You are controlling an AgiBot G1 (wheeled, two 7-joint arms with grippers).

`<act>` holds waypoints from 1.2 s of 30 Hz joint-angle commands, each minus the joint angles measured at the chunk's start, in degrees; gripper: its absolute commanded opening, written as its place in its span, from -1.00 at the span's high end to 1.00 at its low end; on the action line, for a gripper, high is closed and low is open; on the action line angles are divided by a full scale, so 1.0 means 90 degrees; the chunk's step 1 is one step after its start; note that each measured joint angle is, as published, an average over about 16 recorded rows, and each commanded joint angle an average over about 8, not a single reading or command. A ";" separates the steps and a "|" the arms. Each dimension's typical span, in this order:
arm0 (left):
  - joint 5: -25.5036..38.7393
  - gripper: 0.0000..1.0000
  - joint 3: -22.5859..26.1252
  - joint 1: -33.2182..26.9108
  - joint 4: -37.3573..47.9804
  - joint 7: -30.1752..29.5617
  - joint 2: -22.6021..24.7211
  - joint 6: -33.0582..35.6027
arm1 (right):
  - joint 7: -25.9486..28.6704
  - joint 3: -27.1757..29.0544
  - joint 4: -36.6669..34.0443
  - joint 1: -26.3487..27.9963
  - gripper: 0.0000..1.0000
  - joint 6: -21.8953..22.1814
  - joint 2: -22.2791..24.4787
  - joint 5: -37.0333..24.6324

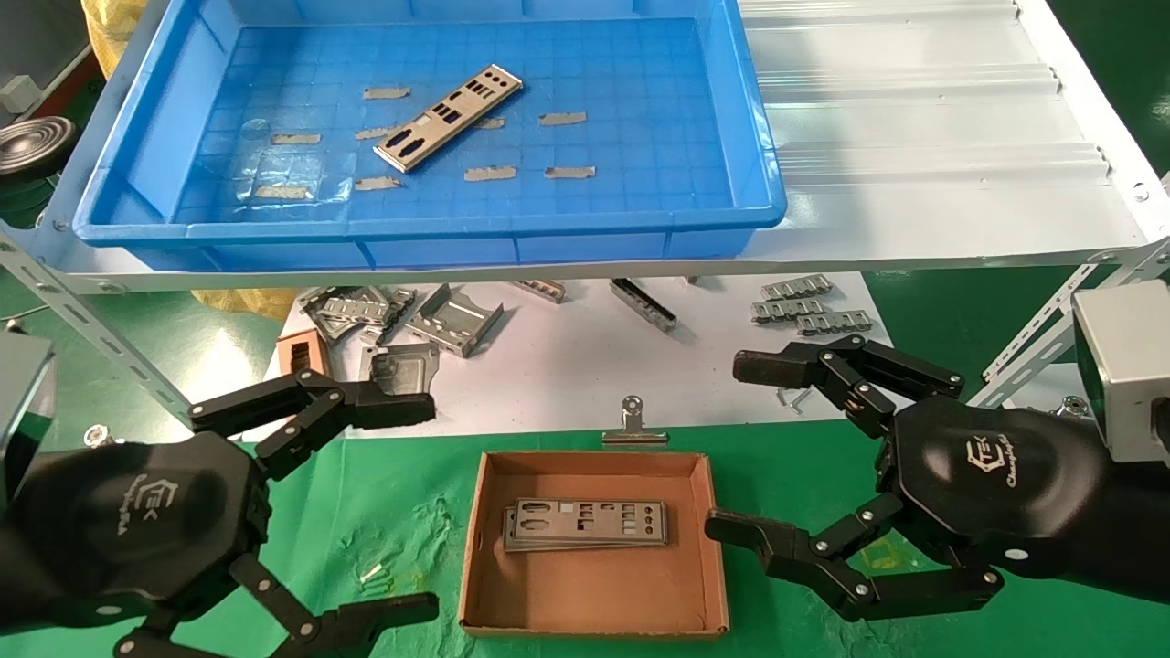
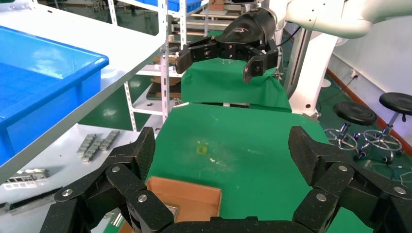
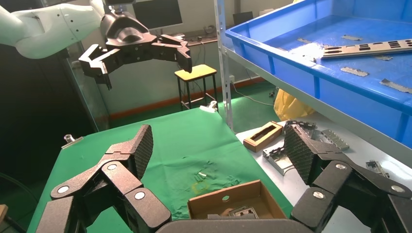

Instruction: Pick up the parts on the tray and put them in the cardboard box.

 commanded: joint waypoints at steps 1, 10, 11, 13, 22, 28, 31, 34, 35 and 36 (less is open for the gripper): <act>0.0001 -1.00 0.0001 -0.0001 0.0001 0.0001 0.0001 -0.0001 | 0.0000 0.0000 0.0000 0.0000 -1.00 0.0000 0.0000 0.0000; 0.0003 -1.00 0.0004 -0.0004 0.0005 0.0003 0.0004 -0.0001 | 0.0000 0.0000 0.0000 0.0000 -1.00 0.0000 0.0000 0.0000; 0.0003 -1.00 0.0005 -0.0004 0.0006 0.0003 0.0005 -0.0001 | 0.0000 0.0000 0.0000 0.0000 -1.00 0.0000 0.0000 0.0000; 0.0003 -1.00 0.0006 -0.0005 0.0007 0.0004 0.0005 -0.0002 | 0.0000 0.0000 0.0000 0.0000 -1.00 0.0000 0.0000 0.0000; 0.0003 -1.00 0.0008 -0.0006 0.0010 0.0004 0.0006 -0.0002 | 0.0000 0.0000 0.0000 0.0000 -1.00 0.0000 0.0000 0.0000; 0.0003 -1.00 0.0008 -0.0006 0.0010 0.0003 0.0006 -0.0002 | 0.0000 0.0000 0.0000 0.0000 -1.00 0.0000 0.0000 0.0000; 0.0003 -1.00 0.0008 -0.0006 0.0010 0.0003 0.0006 -0.0002 | 0.0000 0.0000 0.0000 0.0000 -1.00 0.0000 0.0000 0.0000; 0.0003 -1.00 0.0008 -0.0006 0.0010 0.0003 0.0006 -0.0002 | 0.0000 0.0000 0.0000 0.0000 -1.00 0.0000 0.0000 0.0000; 0.0003 -1.00 0.0008 -0.0006 0.0010 0.0003 0.0006 -0.0002 | 0.0000 0.0000 0.0000 0.0000 -1.00 0.0000 0.0000 0.0000; 0.0003 -1.00 0.0008 -0.0006 0.0010 0.0003 0.0006 -0.0002 | 0.0000 0.0000 0.0000 0.0000 -1.00 0.0000 0.0000 0.0000</act>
